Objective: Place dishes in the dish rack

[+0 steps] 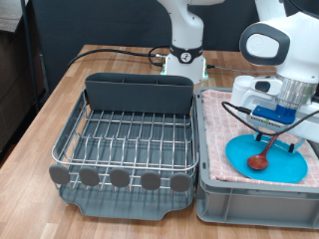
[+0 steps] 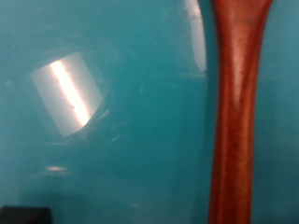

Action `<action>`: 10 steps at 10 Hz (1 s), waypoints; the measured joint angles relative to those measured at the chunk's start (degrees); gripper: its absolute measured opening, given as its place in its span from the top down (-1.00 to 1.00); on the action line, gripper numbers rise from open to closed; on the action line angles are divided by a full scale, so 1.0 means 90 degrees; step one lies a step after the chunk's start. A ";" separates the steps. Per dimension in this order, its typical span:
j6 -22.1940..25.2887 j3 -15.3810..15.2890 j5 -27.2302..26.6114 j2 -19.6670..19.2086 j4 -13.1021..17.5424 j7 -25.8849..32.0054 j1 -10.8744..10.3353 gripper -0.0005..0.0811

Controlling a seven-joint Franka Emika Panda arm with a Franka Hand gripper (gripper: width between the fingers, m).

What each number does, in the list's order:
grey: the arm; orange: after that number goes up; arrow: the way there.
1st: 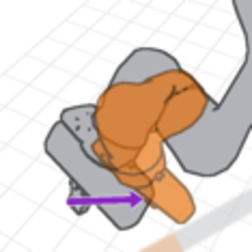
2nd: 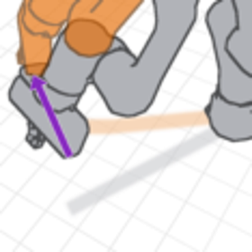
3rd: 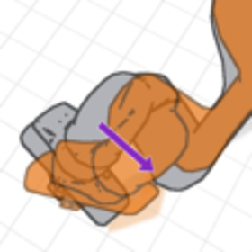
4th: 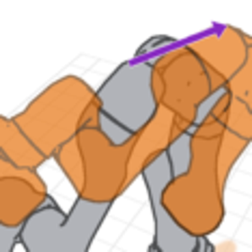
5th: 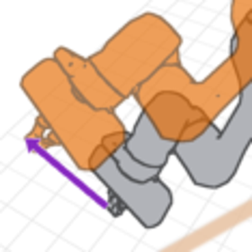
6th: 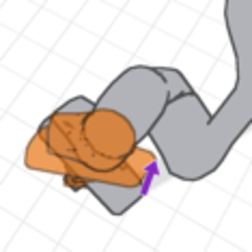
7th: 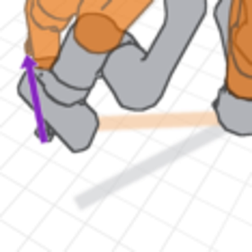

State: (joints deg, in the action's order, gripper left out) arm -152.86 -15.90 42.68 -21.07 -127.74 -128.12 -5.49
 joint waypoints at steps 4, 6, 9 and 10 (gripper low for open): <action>-0.0044 0.0086 0.0164 -0.0053 -0.0009 -0.0344 -0.0164 0.53; -0.0027 0.0076 0.0161 -0.0055 -0.0008 -0.0349 -0.0176 0.76; 0.0180 -0.0010 0.0010 0.0130 -0.0009 -0.0225 -0.0143 0.76; 0.0287 -0.0061 -0.0150 0.0271 -0.0027 -0.0098 -0.0113 0.76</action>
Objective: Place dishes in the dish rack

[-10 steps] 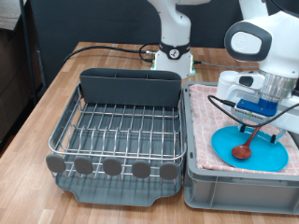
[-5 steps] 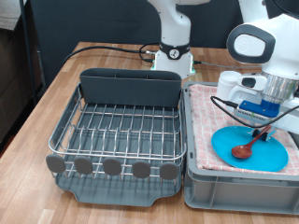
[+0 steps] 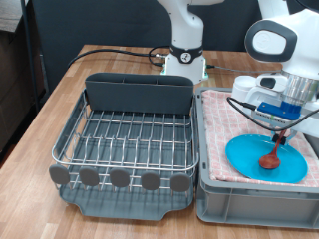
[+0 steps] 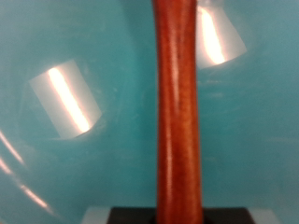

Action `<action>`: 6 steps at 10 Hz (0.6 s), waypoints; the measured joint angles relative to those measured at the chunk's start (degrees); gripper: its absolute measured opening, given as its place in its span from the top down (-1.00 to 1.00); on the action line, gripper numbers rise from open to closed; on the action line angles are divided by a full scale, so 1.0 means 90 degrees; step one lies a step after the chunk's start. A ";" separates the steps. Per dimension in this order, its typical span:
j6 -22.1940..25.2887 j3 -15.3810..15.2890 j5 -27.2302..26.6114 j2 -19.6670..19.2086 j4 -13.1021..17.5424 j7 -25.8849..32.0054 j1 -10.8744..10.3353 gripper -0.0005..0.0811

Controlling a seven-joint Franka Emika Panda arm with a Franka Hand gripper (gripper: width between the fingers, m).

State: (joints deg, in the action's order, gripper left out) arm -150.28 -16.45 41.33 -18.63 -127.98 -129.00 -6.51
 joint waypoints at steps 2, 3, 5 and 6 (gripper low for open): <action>0.0104 -0.0125 -0.0524 0.0395 -0.0138 0.0436 0.0116 0.76; 0.0247 -0.0177 -0.0807 0.0636 -0.0237 0.0662 0.0162 0.76; 0.0791 -0.0244 -0.1423 0.1130 -0.0402 0.0878 0.0181 0.76; 0.1021 -0.0254 -0.1696 0.1379 -0.0499 0.0801 0.0179 0.76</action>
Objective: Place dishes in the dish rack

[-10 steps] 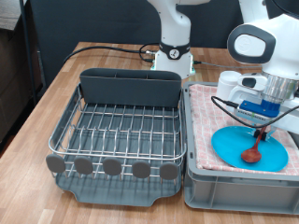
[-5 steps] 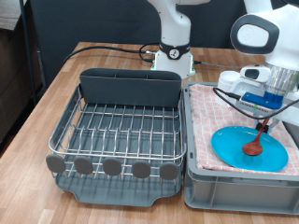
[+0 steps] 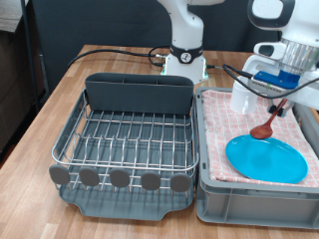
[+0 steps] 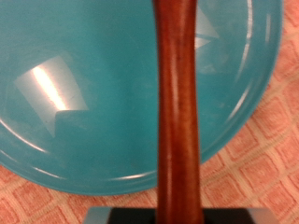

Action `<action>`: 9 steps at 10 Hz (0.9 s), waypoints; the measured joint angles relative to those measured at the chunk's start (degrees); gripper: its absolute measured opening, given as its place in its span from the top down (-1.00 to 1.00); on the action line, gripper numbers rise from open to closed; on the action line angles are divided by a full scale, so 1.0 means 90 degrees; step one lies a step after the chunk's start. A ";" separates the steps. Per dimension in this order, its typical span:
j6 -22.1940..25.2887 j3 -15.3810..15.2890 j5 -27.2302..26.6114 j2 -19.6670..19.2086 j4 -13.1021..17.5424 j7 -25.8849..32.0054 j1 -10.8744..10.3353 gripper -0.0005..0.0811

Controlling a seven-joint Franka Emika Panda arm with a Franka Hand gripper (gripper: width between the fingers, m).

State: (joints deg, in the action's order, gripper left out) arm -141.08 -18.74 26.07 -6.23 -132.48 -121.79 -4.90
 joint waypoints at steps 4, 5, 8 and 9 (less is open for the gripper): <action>0.0208 0.0037 -0.0238 0.0490 -0.0329 -0.0497 0.0001 0.76; 0.0359 0.0118 -0.0260 0.0573 -0.0392 -0.0888 0.0022 0.76; 0.0864 0.0363 -0.0718 0.1098 -0.0833 -0.1980 0.0095 0.77; 0.0971 0.0441 -0.0837 0.1277 -0.0993 -0.2345 0.0126 0.77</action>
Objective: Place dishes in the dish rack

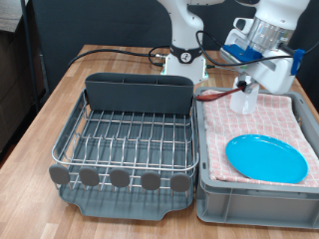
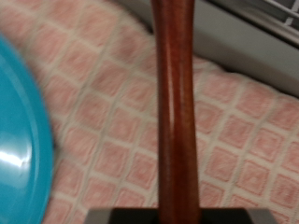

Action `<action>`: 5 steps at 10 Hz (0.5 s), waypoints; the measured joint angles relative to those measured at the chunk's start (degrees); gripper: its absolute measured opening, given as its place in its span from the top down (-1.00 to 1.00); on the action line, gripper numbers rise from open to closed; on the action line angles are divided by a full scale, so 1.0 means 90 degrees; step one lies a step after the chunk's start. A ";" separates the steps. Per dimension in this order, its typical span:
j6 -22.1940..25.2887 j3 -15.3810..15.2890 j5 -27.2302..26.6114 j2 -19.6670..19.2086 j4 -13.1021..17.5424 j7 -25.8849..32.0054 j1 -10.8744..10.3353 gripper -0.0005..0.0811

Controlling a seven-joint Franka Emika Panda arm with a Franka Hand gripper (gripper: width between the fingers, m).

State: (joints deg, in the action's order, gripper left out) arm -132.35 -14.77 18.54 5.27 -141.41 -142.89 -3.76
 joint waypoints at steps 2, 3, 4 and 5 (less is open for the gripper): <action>0.0092 0.0171 -0.0150 0.0386 -0.0348 -0.0546 0.0050 0.77; 0.0095 0.0279 -0.0226 0.0597 -0.0533 -0.0634 0.0055 0.77; 0.0094 0.0338 -0.0315 0.0851 -0.0725 -0.0689 0.0055 0.77; 0.0093 0.0335 -0.0298 0.0825 -0.0712 -0.0662 0.0043 0.77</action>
State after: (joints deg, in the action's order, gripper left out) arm -131.51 -11.75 15.86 12.69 -147.82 -148.85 -3.37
